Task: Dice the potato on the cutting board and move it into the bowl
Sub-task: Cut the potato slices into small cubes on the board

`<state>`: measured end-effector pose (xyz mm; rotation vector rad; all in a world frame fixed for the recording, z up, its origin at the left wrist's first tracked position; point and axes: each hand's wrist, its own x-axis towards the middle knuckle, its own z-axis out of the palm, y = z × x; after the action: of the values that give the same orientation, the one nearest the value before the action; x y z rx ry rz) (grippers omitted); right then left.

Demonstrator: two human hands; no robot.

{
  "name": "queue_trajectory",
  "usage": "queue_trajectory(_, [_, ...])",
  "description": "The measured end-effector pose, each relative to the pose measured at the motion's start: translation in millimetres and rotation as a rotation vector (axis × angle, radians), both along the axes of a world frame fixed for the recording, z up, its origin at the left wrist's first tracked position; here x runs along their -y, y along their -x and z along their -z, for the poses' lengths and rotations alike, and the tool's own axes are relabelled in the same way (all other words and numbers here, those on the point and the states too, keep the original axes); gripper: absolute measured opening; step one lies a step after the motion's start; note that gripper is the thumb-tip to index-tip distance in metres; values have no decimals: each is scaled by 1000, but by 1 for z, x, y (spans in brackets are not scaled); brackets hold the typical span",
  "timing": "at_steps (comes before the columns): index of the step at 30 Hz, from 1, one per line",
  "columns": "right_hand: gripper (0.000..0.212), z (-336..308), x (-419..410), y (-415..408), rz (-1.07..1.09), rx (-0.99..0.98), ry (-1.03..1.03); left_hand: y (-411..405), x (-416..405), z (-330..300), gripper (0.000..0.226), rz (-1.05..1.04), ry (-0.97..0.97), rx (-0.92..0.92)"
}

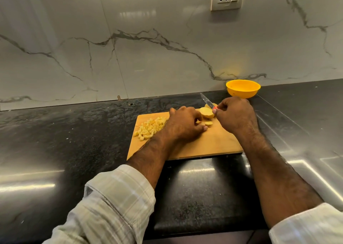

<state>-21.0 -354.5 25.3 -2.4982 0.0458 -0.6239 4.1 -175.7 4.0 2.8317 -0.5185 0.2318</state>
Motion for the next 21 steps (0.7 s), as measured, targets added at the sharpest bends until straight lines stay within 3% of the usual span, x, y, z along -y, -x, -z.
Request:
queue_trajectory(5, [21,-6,-7,7,-22,-2,-1,-4,-3,-3,23,-31,5,-45])
queue_trajectory(9, [14,-5,-26,17,-84,-130,74,-10,-28,-5,23,-144,-18,-31])
queue_trajectory(14, [32,-4,-44,25,-76,-344,238,-11,-38,-4,25,-147,-10,-26])
queue_trajectory(21, [37,-5,-40,21,-58,-423,269,-12,-16,0,22,-57,-72,-17])
